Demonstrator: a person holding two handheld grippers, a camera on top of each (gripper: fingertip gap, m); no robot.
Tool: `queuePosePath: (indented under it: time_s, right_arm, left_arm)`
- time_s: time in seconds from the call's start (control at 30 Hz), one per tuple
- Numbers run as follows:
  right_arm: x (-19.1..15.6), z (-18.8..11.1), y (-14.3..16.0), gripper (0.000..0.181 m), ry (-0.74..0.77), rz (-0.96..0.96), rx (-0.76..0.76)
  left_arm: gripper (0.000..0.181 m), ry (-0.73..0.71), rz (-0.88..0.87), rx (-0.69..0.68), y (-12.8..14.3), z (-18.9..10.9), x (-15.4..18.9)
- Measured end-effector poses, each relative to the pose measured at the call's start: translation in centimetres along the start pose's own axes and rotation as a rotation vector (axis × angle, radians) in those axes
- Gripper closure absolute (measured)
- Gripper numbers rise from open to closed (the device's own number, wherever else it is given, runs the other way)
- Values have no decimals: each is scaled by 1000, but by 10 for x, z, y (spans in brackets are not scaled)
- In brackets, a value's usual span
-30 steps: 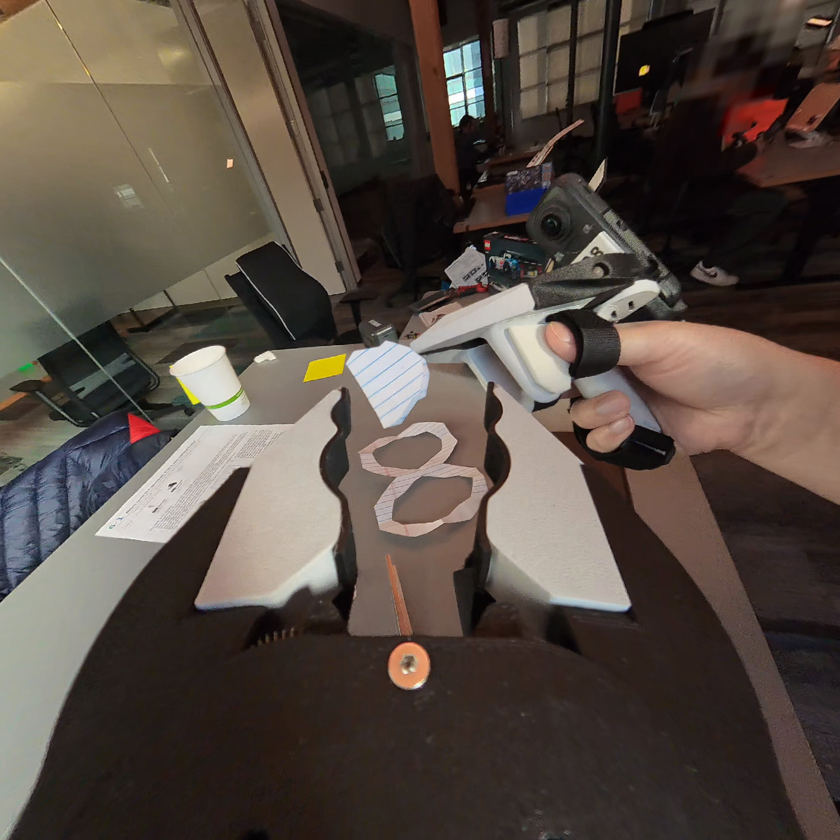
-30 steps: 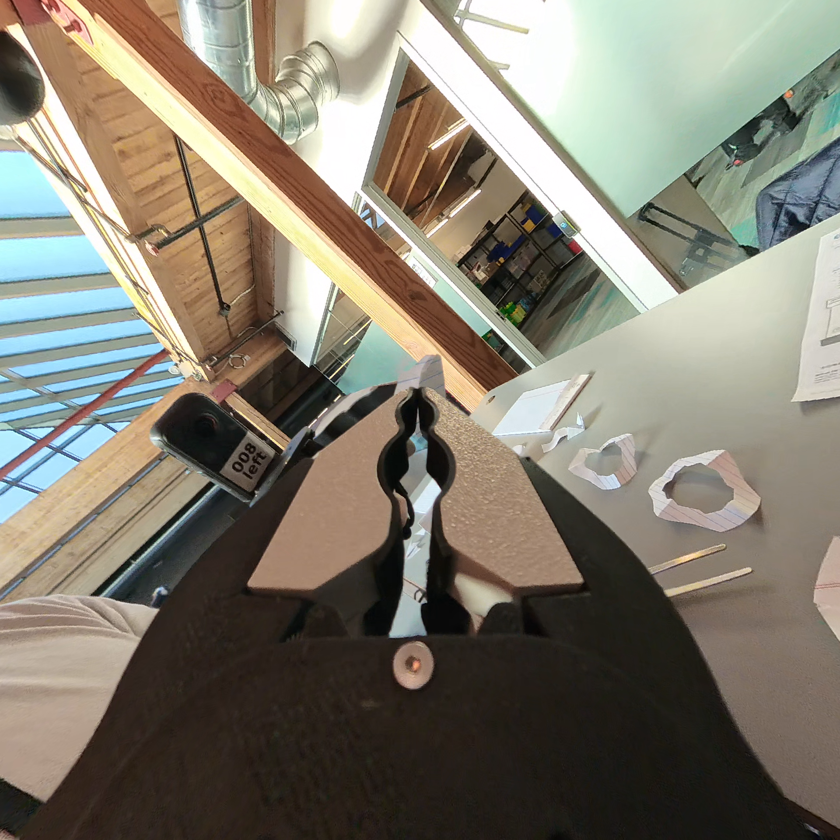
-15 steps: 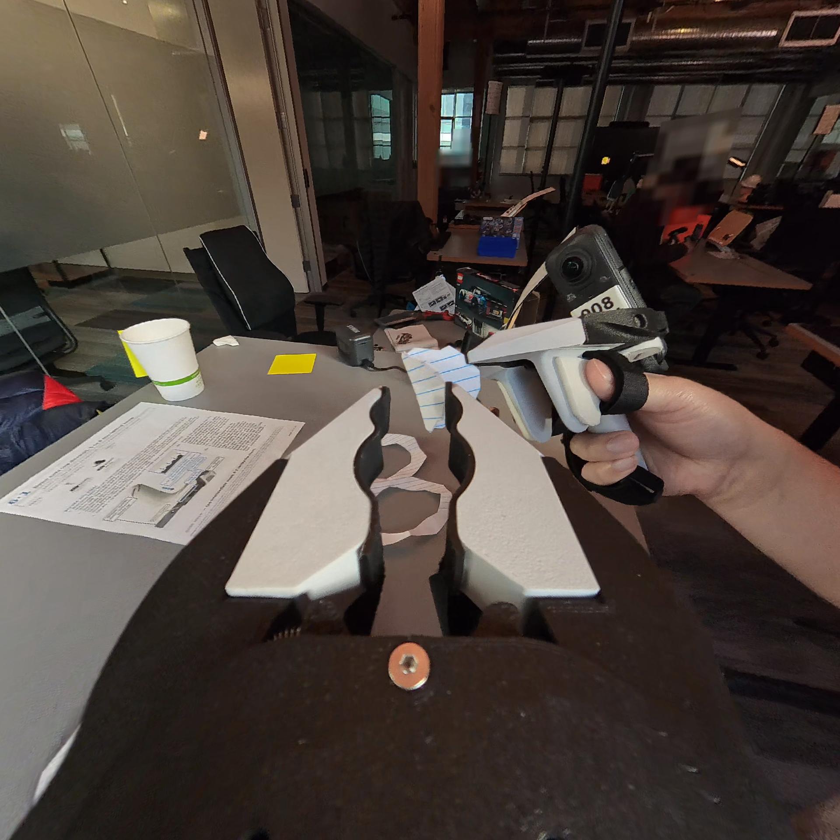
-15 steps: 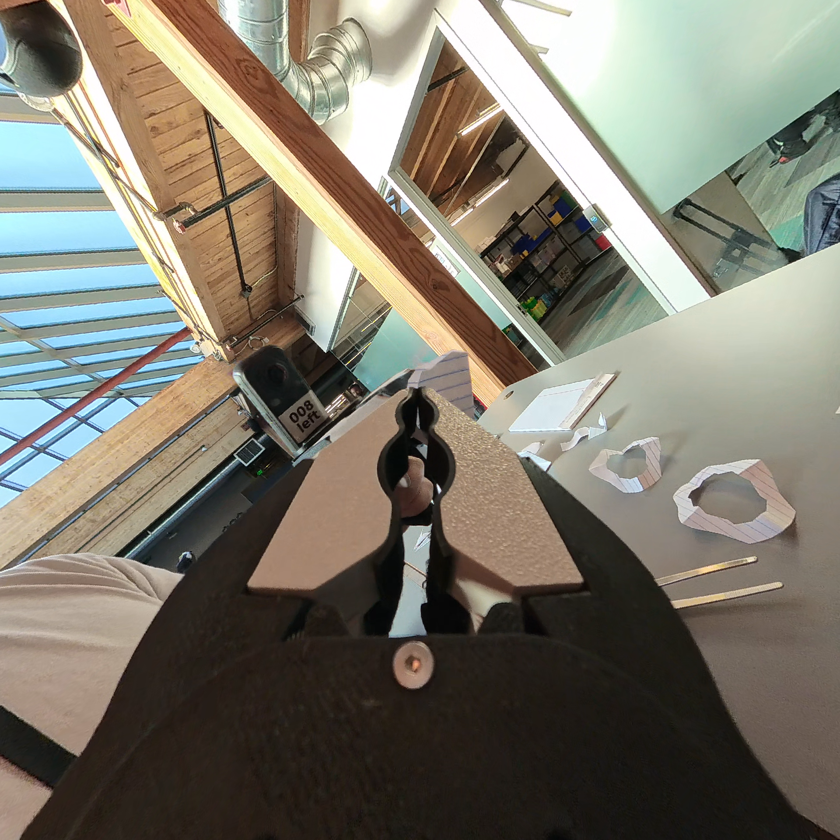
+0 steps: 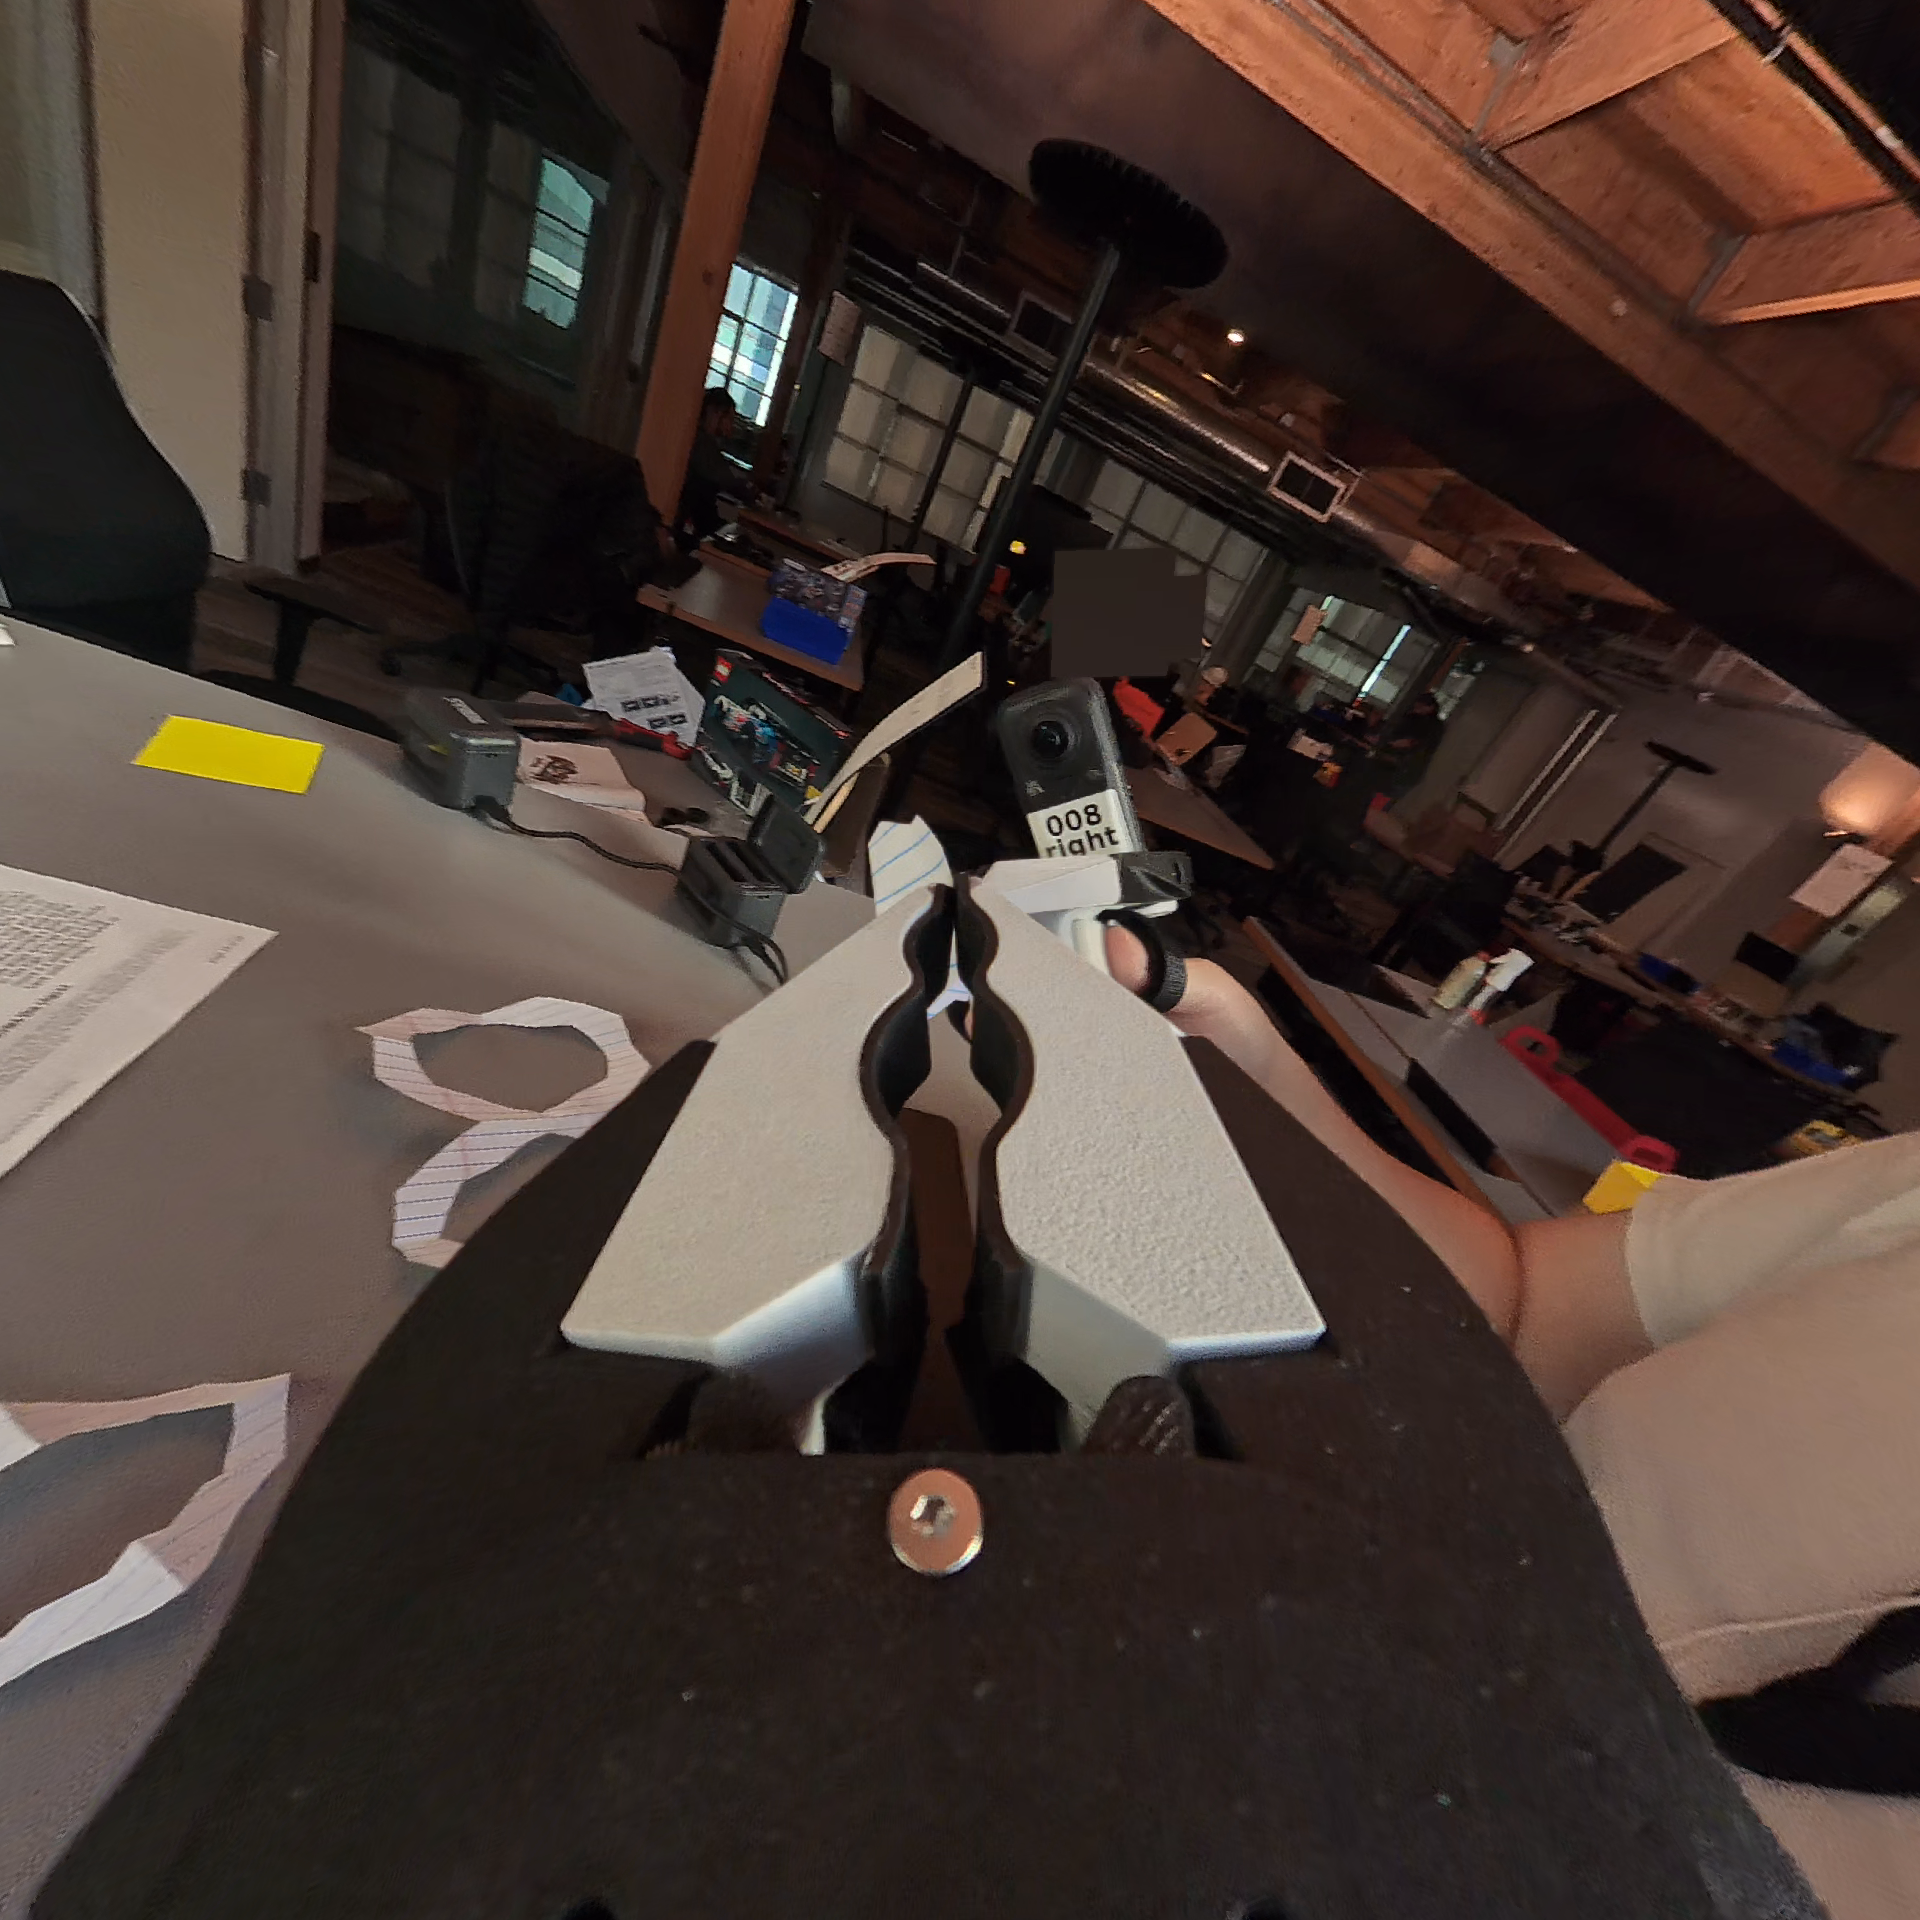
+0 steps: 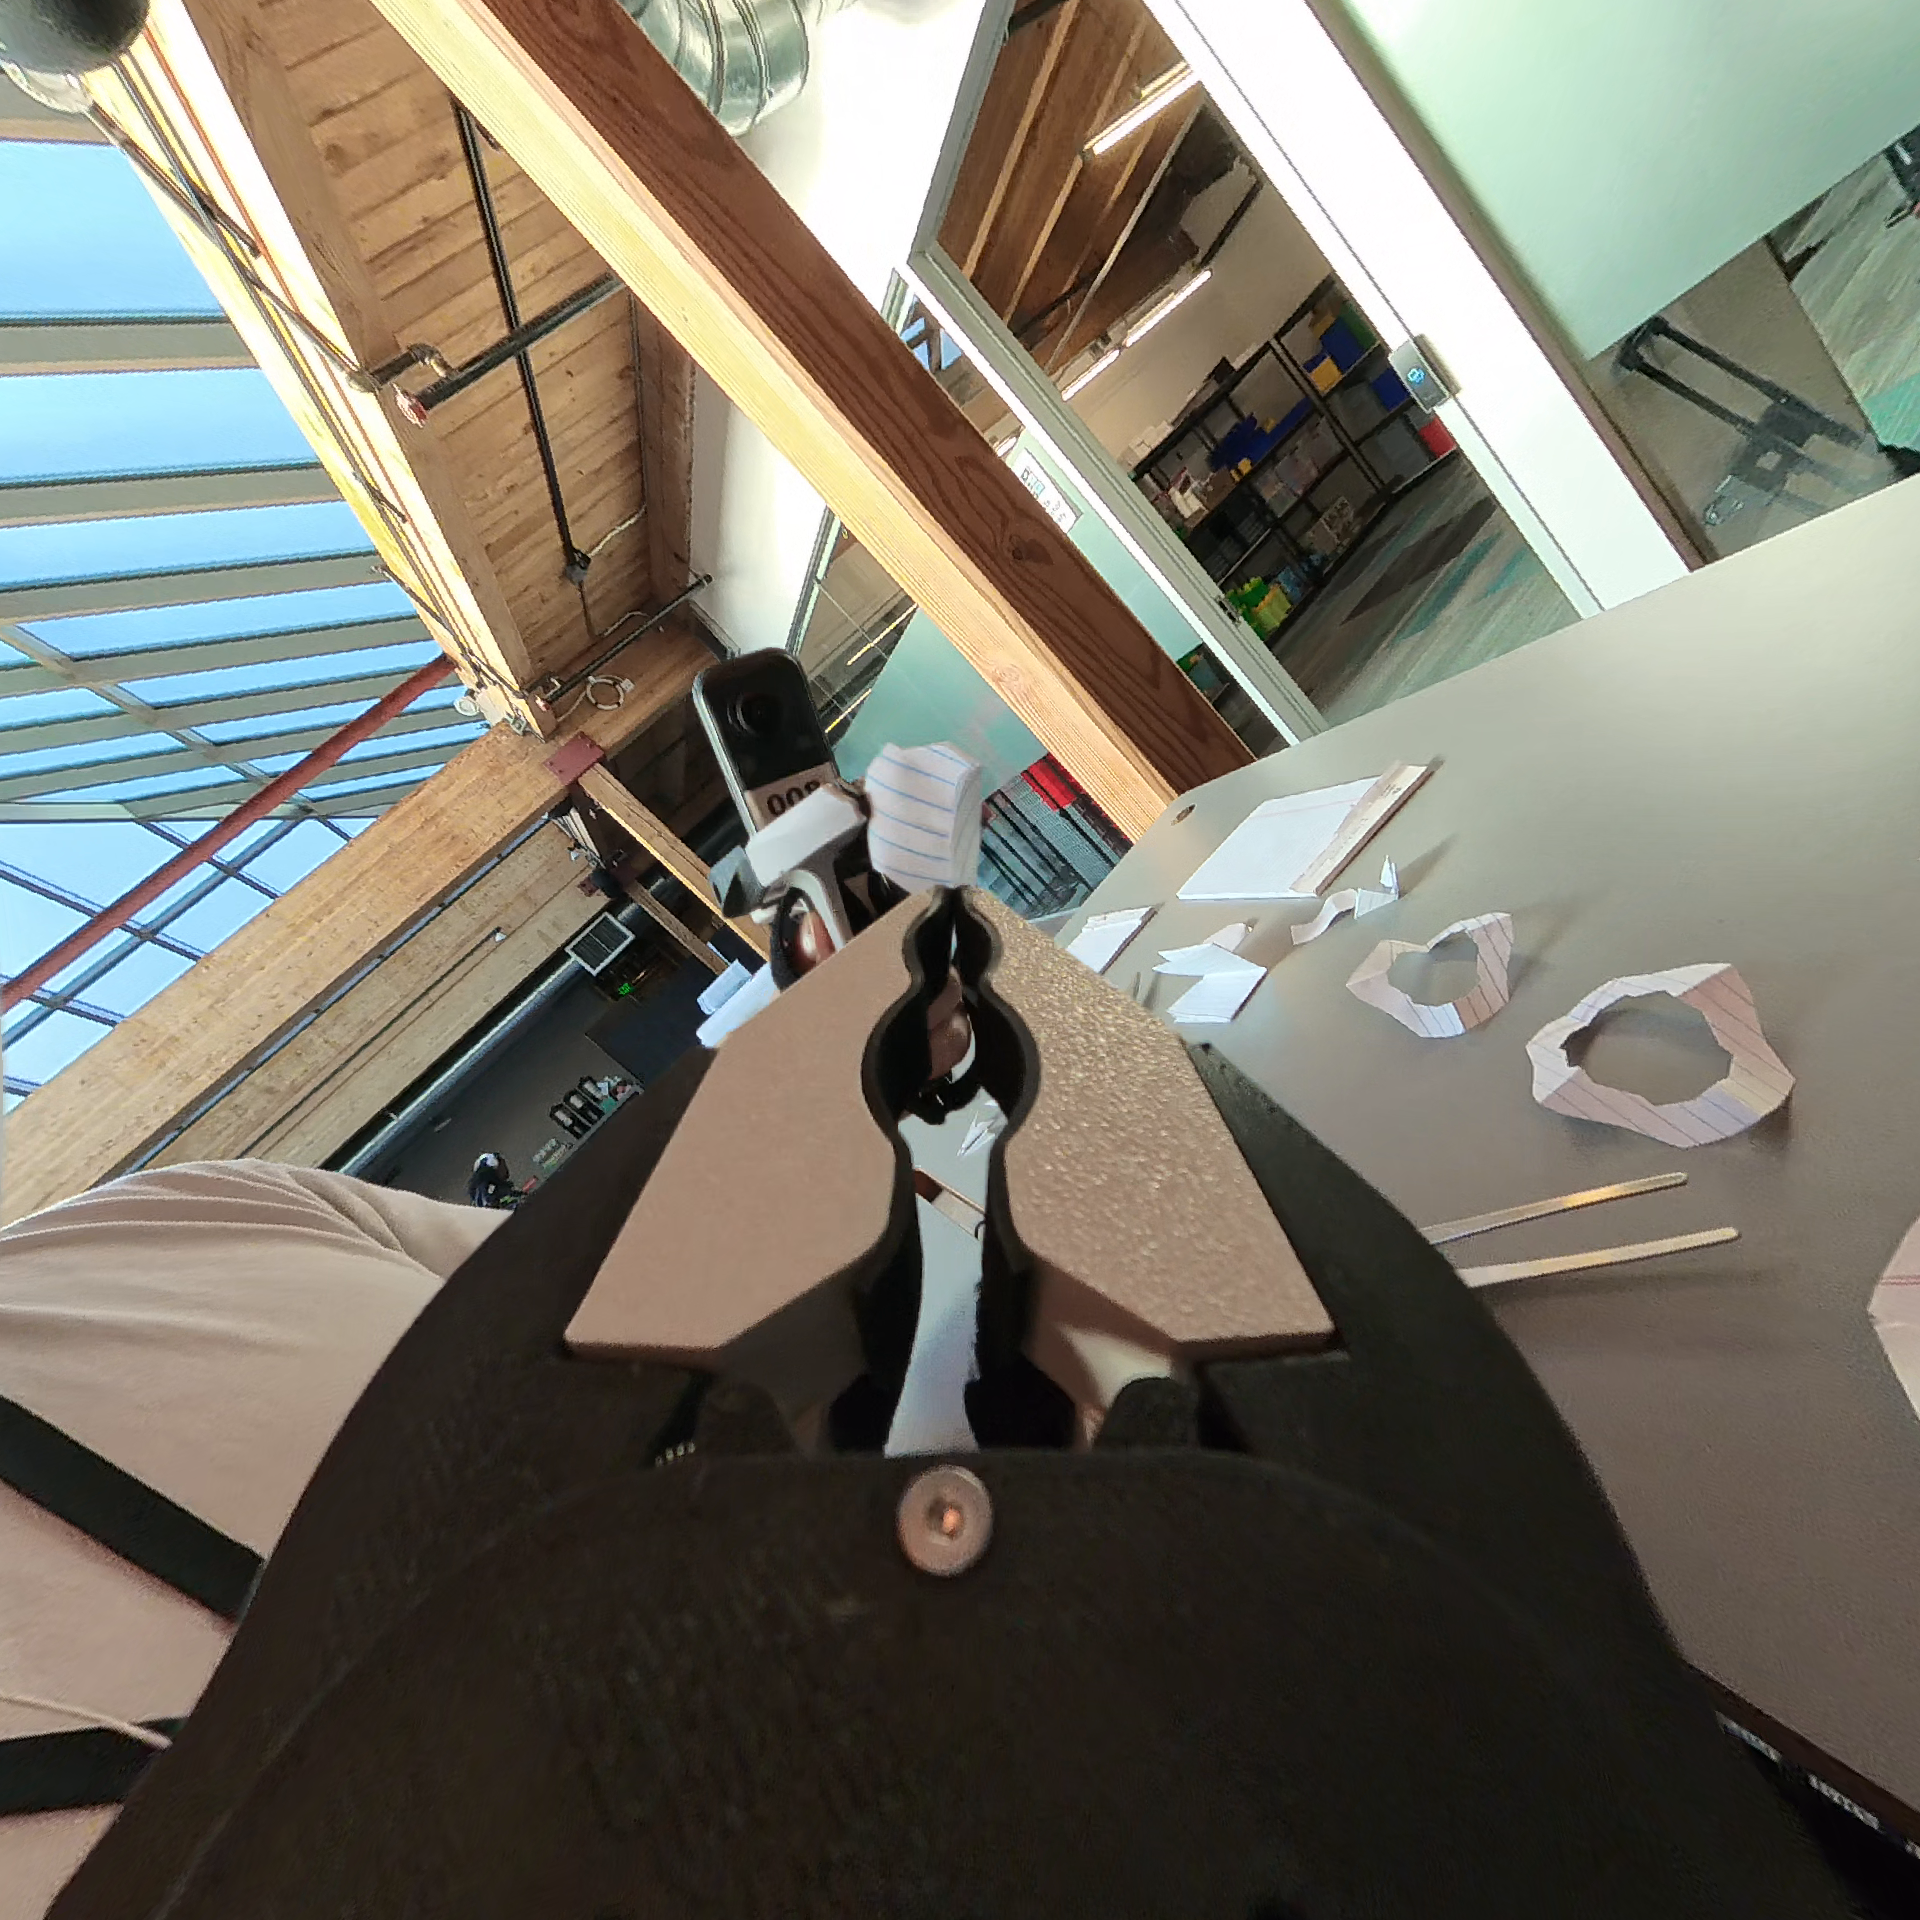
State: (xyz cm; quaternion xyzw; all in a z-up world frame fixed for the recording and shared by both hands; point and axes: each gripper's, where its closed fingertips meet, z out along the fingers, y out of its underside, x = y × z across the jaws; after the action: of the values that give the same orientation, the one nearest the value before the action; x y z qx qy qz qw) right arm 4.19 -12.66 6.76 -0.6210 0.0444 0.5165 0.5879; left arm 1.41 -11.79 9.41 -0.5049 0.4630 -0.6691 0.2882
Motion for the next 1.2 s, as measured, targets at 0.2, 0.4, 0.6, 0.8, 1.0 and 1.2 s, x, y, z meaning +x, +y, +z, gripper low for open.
queuePosePath:
  time_s: [0.2,0.4,0.6,0.8,1.0,1.2]
  right_arm:
    - [16,4,14,159,76,-65,-140]
    - [5,8,18,181,-23,-81,-196]
    - [-30,1,12,181,-371,174,-89]
    - [3,-7,11,181,-276,256,-2]
    - [27,-14,2,181,-105,236,102]
    - [18,-11,17,181,-106,195,70]
  left_arm:
    - [181,22,15,-131,11,8,2]
    - [181,97,-17,-239,23,10,9]
    - [181,239,-232,-191,24,6,2]
    - [132,309,-482,31,15,1,-16]
    - [126,192,-403,-4,53,15,-15]
    - [170,164,-257,56,44,24,-12]
